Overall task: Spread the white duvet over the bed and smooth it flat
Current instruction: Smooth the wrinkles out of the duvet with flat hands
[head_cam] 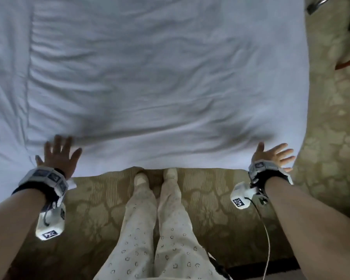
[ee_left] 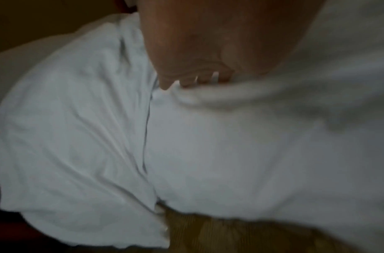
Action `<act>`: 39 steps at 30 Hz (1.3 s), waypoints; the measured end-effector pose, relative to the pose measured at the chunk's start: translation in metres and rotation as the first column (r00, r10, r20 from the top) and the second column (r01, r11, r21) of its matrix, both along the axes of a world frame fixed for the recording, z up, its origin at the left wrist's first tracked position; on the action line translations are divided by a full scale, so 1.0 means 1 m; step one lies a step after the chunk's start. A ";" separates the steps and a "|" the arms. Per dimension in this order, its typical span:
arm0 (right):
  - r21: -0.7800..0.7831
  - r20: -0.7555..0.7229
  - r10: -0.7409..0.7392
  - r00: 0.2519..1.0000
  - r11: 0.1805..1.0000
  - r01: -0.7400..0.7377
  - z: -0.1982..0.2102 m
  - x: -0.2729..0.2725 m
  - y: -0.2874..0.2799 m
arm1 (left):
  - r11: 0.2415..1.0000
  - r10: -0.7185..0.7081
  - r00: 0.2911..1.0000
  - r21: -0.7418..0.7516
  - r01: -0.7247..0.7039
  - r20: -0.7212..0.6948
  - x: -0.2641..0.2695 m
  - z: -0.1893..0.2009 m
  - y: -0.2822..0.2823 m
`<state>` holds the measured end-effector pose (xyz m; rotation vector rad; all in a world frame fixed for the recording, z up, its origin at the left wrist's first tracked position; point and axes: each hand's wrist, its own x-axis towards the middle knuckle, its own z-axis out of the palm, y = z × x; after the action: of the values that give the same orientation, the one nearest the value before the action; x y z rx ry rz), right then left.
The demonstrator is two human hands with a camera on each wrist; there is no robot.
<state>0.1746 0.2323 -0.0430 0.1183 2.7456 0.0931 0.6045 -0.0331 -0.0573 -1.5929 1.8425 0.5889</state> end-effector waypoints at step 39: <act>-0.354 -0.149 0.578 0.802 0.726 -0.590 0.259 -0.492 0.111 | 0.925 -0.352 0.707 -0.344 0.162 -0.613 -0.775 0.222 0.173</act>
<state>-0.3178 0.3428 0.2160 -0.8728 2.6566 -0.2850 -0.1704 0.1396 0.1647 -1.3178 2.7369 0.8916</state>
